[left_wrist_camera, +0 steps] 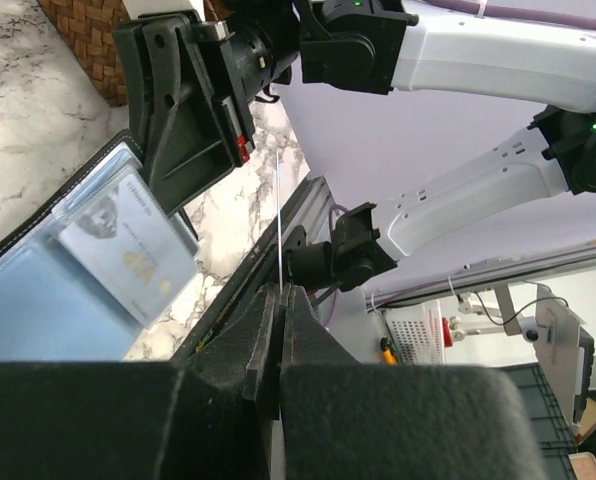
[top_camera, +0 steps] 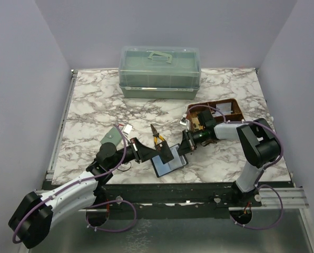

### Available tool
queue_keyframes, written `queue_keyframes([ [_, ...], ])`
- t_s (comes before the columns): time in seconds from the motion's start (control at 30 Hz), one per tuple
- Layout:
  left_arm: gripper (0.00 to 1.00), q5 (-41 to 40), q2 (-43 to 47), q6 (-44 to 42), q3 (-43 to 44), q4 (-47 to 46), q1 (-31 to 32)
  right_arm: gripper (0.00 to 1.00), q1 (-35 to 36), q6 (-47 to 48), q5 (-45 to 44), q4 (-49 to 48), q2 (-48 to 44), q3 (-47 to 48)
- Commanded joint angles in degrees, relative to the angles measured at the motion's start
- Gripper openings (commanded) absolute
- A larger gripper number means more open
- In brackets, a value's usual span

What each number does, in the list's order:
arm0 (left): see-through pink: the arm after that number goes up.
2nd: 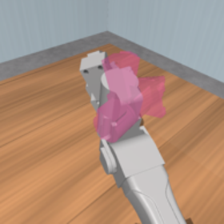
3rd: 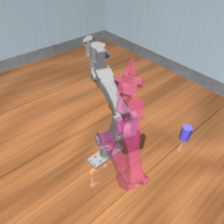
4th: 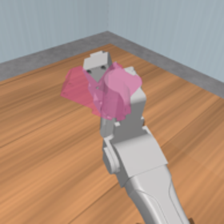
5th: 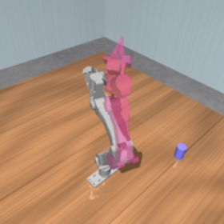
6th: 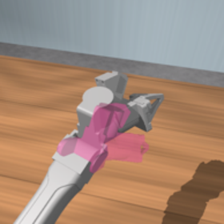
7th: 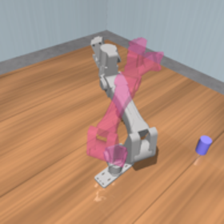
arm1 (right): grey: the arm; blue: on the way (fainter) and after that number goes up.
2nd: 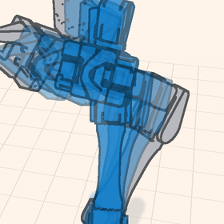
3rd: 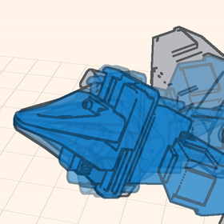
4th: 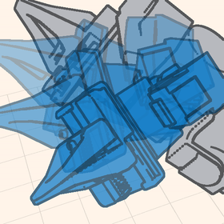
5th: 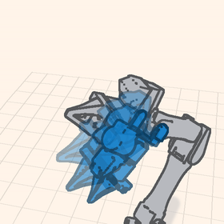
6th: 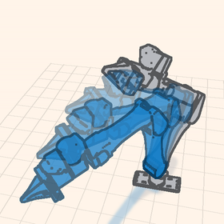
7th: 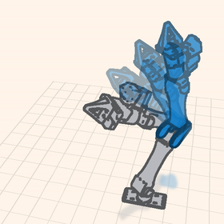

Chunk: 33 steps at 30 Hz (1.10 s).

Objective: Take the credit cards out of the card holder
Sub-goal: Place the credit card in the storage box.

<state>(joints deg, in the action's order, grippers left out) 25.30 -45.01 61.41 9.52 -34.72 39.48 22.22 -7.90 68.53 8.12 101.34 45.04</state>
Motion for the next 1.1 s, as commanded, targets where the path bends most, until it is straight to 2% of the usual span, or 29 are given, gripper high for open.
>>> queue_keyframes([
  [0.0, 0.0, 1.28, -0.81, -0.87, 0.12, -0.72, -0.37, 0.09, 0.43, 4.13, -8.55, 5.26, 0.62, 2.04],
  [0.13, 0.0, 2.12, -2.97, -0.66, -0.11, -3.03, -0.45, 0.38, 0.51, 6.96, -11.45, 7.66, -1.49, 3.16],
  [0.2, 0.0, 2.66, -3.93, -0.82, 0.02, -3.73, -0.38, 0.48, 0.52, 8.75, -11.59, 8.68, -3.05, 3.74],
  [0.4, 0.0, 4.22, -6.31, -2.95, 0.91, -3.09, -0.44, 0.66, 0.46, 14.7, -15.79, 12.62, -9.01, 5.64],
  [0.5, 0.0, 4.69, -7.19, -3.92, 1.35, -2.64, -0.38, 0.69, 0.42, 17.15, -16.68, 13.12, -12.57, 5.6],
  [0.57, 0.0, 5.07, -7.76, -4.31, 1.65, -2.63, -0.41, 0.71, 0.07, 17.9, -13.76, 13.97, -14.44, 5.91],
  [0.73, 0.0, 6.99, -9.67, -6.14, 3.58, -2.87, -0.34, 0.75, -0.61, 19.29, 7.94, 14.82, -15.47, 5.79],
  [0.8, 0.0, 7.78, -10.6, -6.95, 4.71, -3.26, -0.32, 0.76, -0.63, 19.13, 13.07, 14.86, -14.46, 6.07],
  [1.0, 0.0, 9.55, -14.64, -7.79, 7.7, -5.11, -0.27, 0.77, -0.6, 19.3, 18.84, 15.9, -11.46, 7.49],
  [1.07, 0.0, 9.81, -16.21, -7.59, 8.24, -6.46, -0.05, 0.77, -0.61, 17.1, 19.51, 13.42, -11.69, 6.57],
])
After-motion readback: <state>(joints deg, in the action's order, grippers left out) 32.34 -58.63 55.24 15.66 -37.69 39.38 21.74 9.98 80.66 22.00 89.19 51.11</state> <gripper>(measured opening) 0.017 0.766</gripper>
